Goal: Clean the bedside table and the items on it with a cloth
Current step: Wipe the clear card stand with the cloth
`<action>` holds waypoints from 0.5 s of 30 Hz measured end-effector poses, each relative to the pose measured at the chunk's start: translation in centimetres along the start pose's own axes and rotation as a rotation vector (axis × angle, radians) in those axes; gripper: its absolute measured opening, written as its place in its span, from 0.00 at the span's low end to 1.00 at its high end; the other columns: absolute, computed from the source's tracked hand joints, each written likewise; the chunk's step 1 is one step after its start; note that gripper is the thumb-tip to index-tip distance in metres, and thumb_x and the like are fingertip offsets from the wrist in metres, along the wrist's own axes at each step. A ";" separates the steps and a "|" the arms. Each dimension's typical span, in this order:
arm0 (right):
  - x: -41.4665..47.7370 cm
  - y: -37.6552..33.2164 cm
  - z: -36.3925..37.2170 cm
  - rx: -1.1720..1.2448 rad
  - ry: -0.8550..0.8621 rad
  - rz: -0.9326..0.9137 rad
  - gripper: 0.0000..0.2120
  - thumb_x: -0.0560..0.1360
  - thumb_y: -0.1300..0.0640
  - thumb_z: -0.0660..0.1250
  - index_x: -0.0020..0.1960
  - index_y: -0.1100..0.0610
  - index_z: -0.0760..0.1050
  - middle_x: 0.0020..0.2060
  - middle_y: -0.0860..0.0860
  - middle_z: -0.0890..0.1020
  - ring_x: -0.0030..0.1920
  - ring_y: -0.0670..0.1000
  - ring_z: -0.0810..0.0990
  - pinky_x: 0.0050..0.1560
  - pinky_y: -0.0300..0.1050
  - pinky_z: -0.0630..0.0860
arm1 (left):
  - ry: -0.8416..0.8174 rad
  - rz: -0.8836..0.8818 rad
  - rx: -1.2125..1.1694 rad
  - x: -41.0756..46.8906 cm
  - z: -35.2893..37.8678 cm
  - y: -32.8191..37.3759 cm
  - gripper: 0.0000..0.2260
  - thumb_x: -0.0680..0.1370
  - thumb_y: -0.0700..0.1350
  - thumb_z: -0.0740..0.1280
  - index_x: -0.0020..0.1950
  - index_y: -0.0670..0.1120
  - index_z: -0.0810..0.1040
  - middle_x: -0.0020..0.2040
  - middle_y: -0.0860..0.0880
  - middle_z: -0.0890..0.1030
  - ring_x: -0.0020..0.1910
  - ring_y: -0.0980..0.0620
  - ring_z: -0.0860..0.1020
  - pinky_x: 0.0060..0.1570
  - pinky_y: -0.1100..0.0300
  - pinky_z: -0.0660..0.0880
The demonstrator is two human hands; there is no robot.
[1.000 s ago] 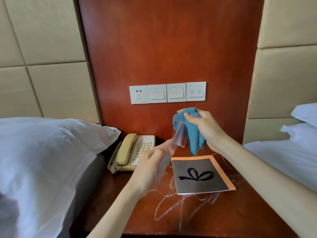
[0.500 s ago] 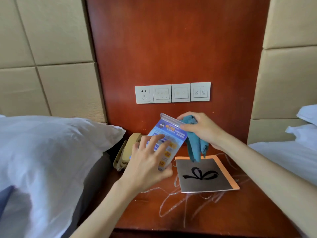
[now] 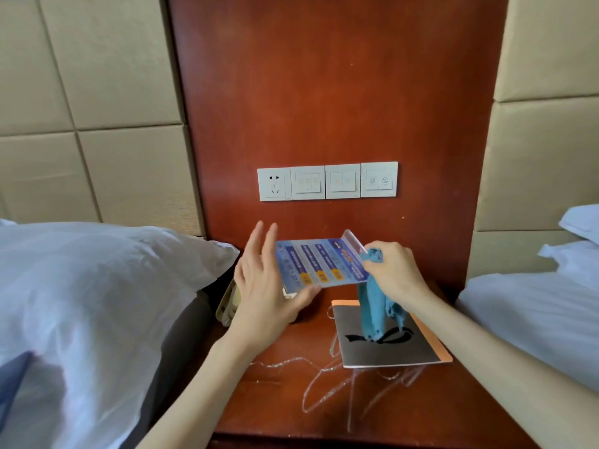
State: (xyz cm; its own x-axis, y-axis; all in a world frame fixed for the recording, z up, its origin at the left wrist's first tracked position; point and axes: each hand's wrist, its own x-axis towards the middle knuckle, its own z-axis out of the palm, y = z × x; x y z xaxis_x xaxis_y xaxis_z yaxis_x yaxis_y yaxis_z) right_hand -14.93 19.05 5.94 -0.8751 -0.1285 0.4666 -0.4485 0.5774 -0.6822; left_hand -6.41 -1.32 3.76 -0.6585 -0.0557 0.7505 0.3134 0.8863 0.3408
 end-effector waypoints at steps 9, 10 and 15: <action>-2.0 -1.1 1.5 0.355 -0.160 0.113 0.05 0.70 0.66 0.66 0.42 0.62 0.80 0.40 0.64 0.83 0.35 0.60 0.81 0.37 0.48 0.72 | 0.013 -0.182 -0.913 -0.5 0.5 0.2 0.46 0.70 0.50 0.73 0.74 0.64 0.43 0.71 0.63 0.61 0.64 0.70 0.69 0.52 0.76 0.71; -2.2 -1.2 1.6 0.384 -0.198 0.101 0.04 0.71 0.65 0.67 0.43 0.62 0.80 0.40 0.63 0.84 0.38 0.62 0.83 0.39 0.50 0.75 | 0.032 -0.169 -0.928 -0.3 0.3 0.4 0.47 0.68 0.53 0.74 0.75 0.63 0.43 0.72 0.60 0.61 0.66 0.68 0.68 0.54 0.74 0.71; -3.0 -1.4 1.9 0.721 -0.295 0.168 0.04 0.73 0.59 0.71 0.45 0.60 0.82 0.39 0.59 0.86 0.40 0.57 0.85 0.43 0.50 0.80 | 0.132 -0.135 -0.919 0.6 -0.8 0.7 0.47 0.63 0.61 0.76 0.74 0.62 0.50 0.69 0.49 0.68 0.65 0.56 0.73 0.56 0.66 0.74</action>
State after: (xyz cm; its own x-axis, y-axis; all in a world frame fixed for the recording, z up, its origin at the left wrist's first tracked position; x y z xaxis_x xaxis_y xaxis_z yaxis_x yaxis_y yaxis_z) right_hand -12.02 17.09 4.42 -0.9081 -0.3527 0.2258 -0.2255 -0.0426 -0.9733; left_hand -6.07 -1.09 4.95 -0.6636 -0.2330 0.7109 0.6946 0.1609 0.7012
